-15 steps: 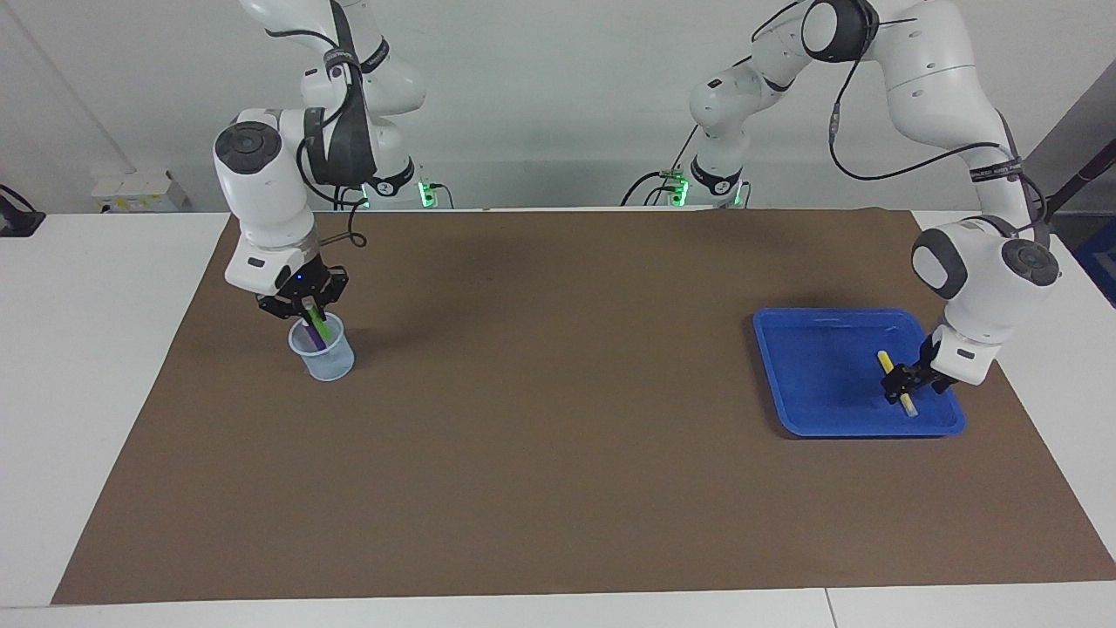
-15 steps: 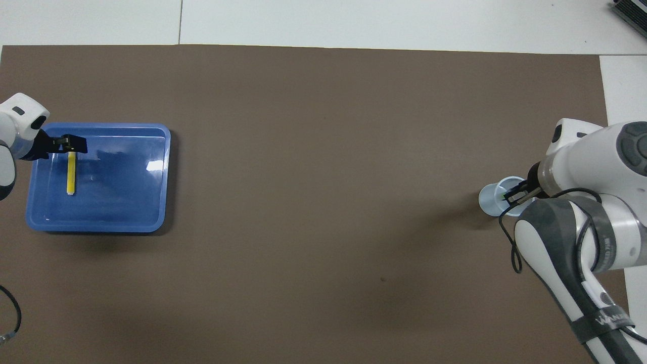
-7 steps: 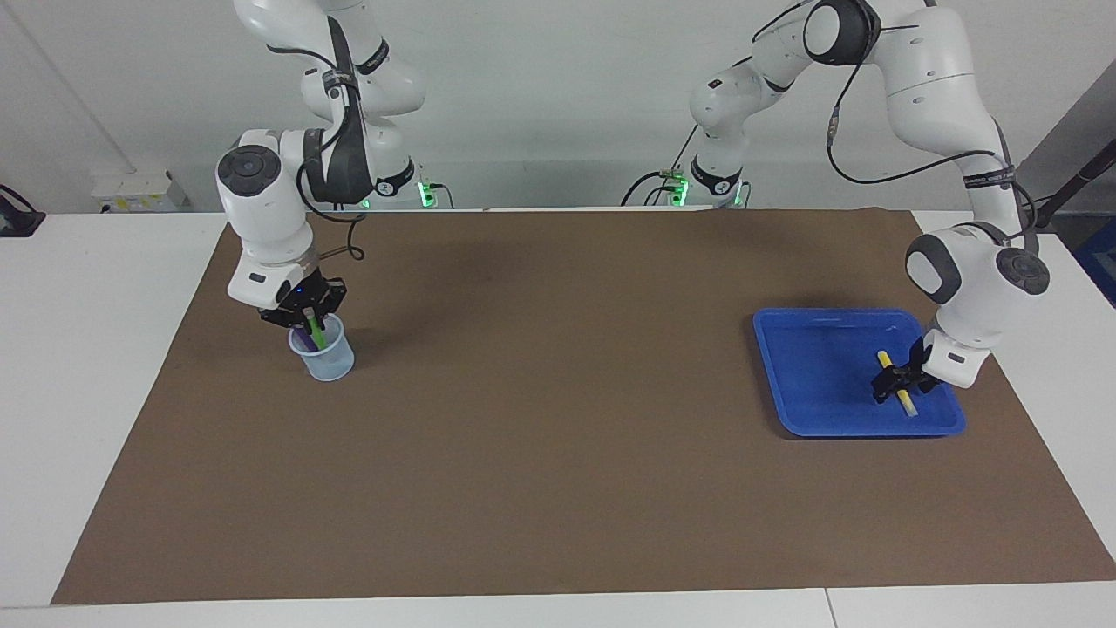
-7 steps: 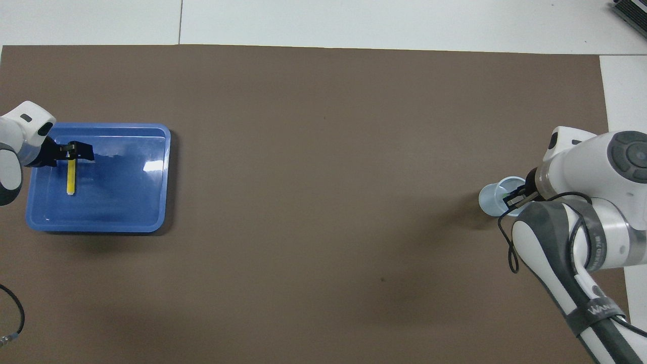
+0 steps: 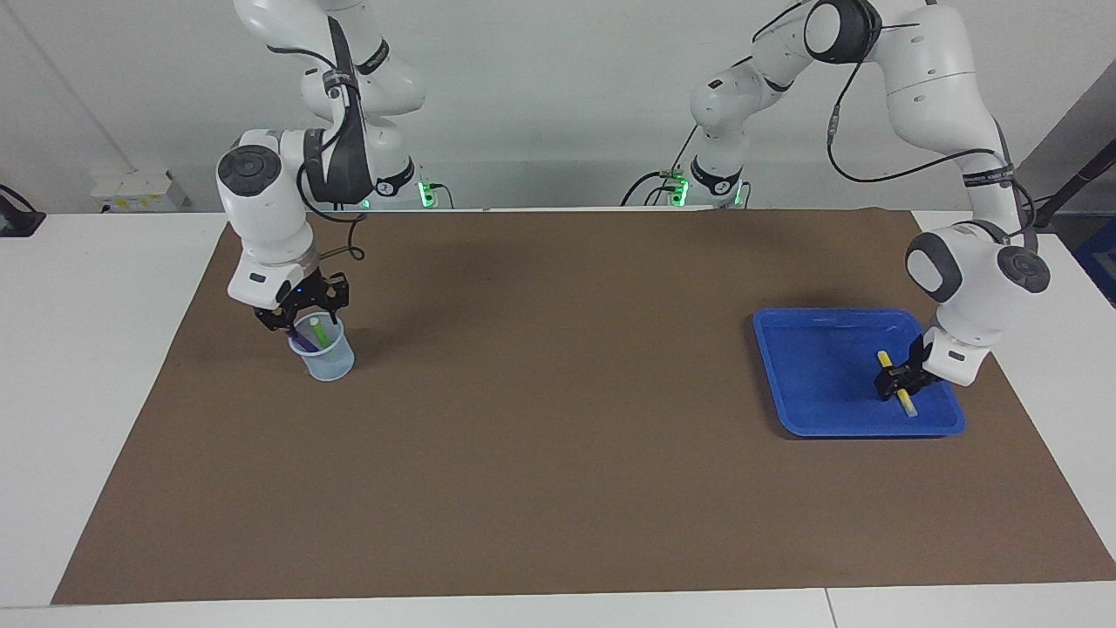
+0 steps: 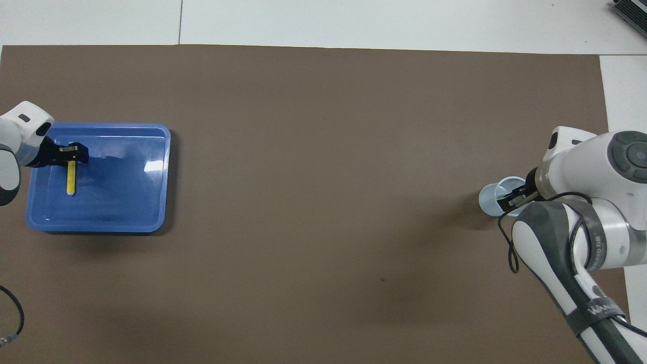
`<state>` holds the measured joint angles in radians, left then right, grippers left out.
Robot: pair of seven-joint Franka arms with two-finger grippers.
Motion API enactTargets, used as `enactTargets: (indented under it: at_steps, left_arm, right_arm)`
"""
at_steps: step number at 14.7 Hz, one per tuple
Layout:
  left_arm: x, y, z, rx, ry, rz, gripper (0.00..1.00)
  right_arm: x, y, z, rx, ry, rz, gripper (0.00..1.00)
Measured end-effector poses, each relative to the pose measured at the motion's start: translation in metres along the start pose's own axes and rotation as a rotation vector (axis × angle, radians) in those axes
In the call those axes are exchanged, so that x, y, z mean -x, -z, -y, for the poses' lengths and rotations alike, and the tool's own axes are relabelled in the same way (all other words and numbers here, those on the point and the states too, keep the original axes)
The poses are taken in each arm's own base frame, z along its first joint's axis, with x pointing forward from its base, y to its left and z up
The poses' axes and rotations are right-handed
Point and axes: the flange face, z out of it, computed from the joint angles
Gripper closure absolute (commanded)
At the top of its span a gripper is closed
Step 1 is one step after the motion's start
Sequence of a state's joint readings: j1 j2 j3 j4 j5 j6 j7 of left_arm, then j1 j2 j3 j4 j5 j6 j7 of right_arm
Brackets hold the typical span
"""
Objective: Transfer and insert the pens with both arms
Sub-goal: 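Insert the green pen into the cup while the left gripper grasps the yellow pen, then lift the yellow pen with the left gripper while the right gripper approaches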
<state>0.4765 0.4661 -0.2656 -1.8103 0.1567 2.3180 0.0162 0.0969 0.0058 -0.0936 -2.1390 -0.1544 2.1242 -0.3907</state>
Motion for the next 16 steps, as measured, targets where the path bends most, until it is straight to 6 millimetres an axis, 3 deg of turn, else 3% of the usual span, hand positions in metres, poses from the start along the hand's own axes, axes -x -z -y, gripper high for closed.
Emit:
enactTargets:
  at_steps: [2, 9, 16]
  left_arm:
    - [0.0, 0.002, -0.005, 0.007, -0.004, 0.002, 1.0]
    - [-0.001, 0.006, -0.007, 0.037, 0.023, 0.026, 1.0]
    - [-0.017, 0.042, -0.021, 0.075, 0.12, 0.077, 1.0]
  right_arm:
    - [0.0, 0.0, 0.0, 0.0, 0.0, 0.0, 0.0]
    - [0.002, 0.016, -0.002, 0.004, -0.005, -0.008, 0.0]
    - [0.011, 0.06, -0.006, 0.0, -0.018, 0.011, 0.0]
